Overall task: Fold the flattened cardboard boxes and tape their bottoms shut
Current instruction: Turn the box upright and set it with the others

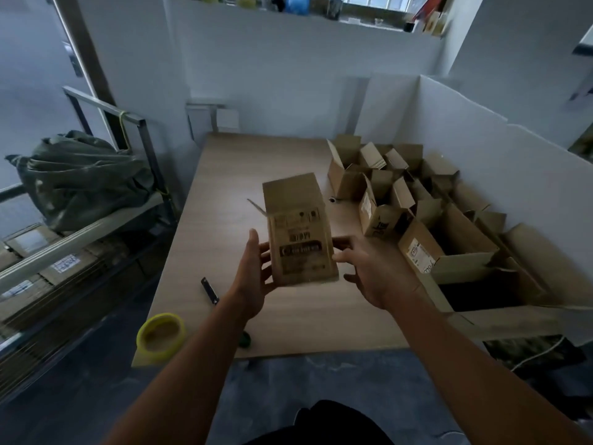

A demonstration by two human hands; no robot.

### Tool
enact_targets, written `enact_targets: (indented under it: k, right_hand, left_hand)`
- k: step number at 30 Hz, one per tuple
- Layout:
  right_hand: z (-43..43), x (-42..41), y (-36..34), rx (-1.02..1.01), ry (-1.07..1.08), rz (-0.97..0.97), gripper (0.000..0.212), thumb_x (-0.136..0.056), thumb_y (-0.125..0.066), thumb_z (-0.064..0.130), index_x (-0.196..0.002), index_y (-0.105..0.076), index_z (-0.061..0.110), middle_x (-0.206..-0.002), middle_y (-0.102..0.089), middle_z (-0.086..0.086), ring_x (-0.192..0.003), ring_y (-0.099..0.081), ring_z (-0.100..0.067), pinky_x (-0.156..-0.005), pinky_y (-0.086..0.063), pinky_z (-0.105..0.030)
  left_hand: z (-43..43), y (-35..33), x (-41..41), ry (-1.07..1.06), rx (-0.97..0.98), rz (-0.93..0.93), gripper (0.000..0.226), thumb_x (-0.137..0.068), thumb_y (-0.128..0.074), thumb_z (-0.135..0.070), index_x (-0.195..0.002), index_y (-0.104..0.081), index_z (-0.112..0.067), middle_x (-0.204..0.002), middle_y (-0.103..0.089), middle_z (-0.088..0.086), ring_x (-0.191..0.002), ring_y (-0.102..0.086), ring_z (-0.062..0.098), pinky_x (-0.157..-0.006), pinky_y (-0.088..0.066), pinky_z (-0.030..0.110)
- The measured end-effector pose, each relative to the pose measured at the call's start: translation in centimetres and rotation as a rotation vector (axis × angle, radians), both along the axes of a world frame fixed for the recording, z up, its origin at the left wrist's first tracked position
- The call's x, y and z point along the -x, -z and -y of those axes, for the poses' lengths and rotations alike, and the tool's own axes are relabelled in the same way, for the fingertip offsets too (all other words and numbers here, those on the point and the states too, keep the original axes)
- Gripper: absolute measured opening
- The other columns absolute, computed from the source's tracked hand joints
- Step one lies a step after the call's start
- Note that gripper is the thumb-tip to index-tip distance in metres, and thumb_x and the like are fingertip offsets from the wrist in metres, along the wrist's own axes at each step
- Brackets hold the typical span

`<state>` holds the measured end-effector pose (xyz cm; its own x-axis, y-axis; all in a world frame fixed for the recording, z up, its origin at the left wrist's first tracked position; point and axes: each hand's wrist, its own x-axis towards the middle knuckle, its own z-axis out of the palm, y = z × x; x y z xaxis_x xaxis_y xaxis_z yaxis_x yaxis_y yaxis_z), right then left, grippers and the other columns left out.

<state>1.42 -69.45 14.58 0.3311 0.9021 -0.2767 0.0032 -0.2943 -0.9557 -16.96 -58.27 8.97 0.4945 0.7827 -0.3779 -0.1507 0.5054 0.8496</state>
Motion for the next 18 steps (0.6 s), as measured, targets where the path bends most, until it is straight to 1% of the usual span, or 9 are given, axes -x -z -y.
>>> enact_targets:
  k: [2, 4, 6, 7, 9, 11, 12, 14, 18]
  right_hand:
    - [0.2, -0.1, 0.1, -0.021, 0.027, -0.049, 0.032, -0.092, -0.056, 0.039, -0.114, -0.061, 0.016, -0.129, -0.062, 0.002, -0.130, -0.050, -0.017, -0.116, -0.030, -0.059]
    - [0.2, 0.0, 0.3, -0.031, 0.078, -0.105, 0.034, -0.101, -0.046, 0.048, -0.100, -0.062, 0.018, -0.126, -0.064, 0.000, -0.131, -0.051, -0.017, -0.116, -0.030, -0.057]
    - [0.1, 0.1, 0.1, -0.015, 0.122, -0.061, 0.038, -0.104, -0.040, 0.051, -0.091, -0.057, 0.020, -0.128, -0.064, -0.002, -0.129, -0.052, -0.019, -0.113, -0.033, -0.054]
    - [0.1, 0.2, 0.1, -0.010, 0.134, -0.035, 0.038, -0.104, -0.040, 0.052, -0.090, -0.056, 0.022, -0.129, -0.063, -0.002, -0.128, -0.054, -0.020, -0.111, -0.033, -0.054]
    - [0.0, 0.2, 0.5, 0.029, 0.110, 0.013, 0.042, -0.099, -0.043, 0.063, -0.102, -0.057, 0.023, -0.130, -0.061, -0.001, -0.126, -0.055, -0.022, -0.108, -0.036, -0.053]
    - [-0.1, 0.3, 0.9, 0.106, 0.055, 0.039, 0.073, -0.079, -0.052, 0.082, -0.123, -0.053, 0.024, -0.131, -0.059, 0.000, -0.126, -0.054, -0.026, -0.107, -0.038, -0.053]
    - [-0.3, 0.1, 1.1, 0.137, 0.032, 0.050, 0.086, -0.069, -0.057, 0.087, -0.128, -0.051, 0.025, -0.131, -0.059, -0.001, -0.124, -0.054, -0.027, -0.106, -0.040, -0.054]
    - [-0.5, -0.4, 1.5, 0.187, 0.001, 0.060, 0.092, -0.064, -0.064, 0.086, -0.130, -0.049, 0.024, -0.129, -0.059, -0.002, -0.120, -0.056, -0.025, -0.103, -0.045, -0.056]
    - [-1.2, -1.4, 1.7, 0.265, -0.030, 0.135, 0.074, -0.078, -0.068, 0.073, -0.125, -0.050, 0.018, -0.117, -0.059, -0.001, -0.105, -0.059, -0.018, -0.085, -0.055, -0.043]
  left_hand:
    - [-0.3, 0.3, 0.1, 0.015, 0.034, -0.016, 0.093, -0.087, -0.026, -0.088, -0.128, -0.060, -0.012, -0.127, -0.067, 0.012, -0.121, -0.062, 0.032, -0.107, -0.044, 0.058]
    - [-0.3, 0.5, 0.0, 0.037, 0.066, -0.025, 0.104, -0.080, -0.027, -0.094, -0.125, -0.061, -0.007, -0.123, -0.069, 0.015, -0.119, -0.062, 0.035, -0.107, -0.044, 0.056]
    - [0.0, 0.2, -0.2, 0.056, 0.094, -0.031, 0.095, -0.083, -0.034, -0.089, -0.119, -0.063, -0.006, -0.116, -0.071, 0.014, -0.113, -0.065, 0.034, -0.101, -0.050, 0.053]
    - [0.1, 0.2, -0.4, 0.058, 0.096, -0.048, 0.082, -0.088, -0.041, -0.081, -0.113, -0.065, -0.007, -0.109, -0.072, 0.011, -0.108, -0.066, 0.032, -0.098, -0.052, 0.051]
    - [0.5, 0.2, -0.7, 0.052, 0.064, -0.074, 0.043, -0.097, -0.052, -0.052, -0.104, -0.065, -0.012, -0.097, -0.070, 0.005, -0.098, -0.066, 0.030, -0.089, -0.053, 0.047]
    - [1.0, 0.6, -1.2, -0.011, -0.003, -0.076, 0.019, -0.098, -0.055, -0.024, -0.115, -0.062, -0.019, -0.103, -0.069, 0.003, -0.098, -0.067, 0.027, -0.086, -0.054, 0.045]
    - [1.2, 0.8, -1.4, -0.040, -0.033, -0.072, 0.024, -0.097, -0.055, -0.015, -0.119, -0.060, -0.024, -0.108, -0.070, 0.003, -0.101, -0.067, 0.026, -0.087, -0.055, 0.046]
    - [1.7, 1.5, -1.8, -0.057, -0.081, -0.057, 0.032, -0.097, -0.054, -0.007, -0.120, -0.058, -0.028, -0.113, -0.070, 0.004, -0.104, -0.066, 0.024, -0.088, -0.057, 0.045]
    - [2.8, 4.0, -3.2, -0.093, -0.225, -0.222, 0.034, -0.097, -0.058, -0.013, -0.131, -0.055, -0.018, -0.113, -0.067, 0.007, -0.102, -0.065, 0.024, -0.083, -0.059, 0.041]
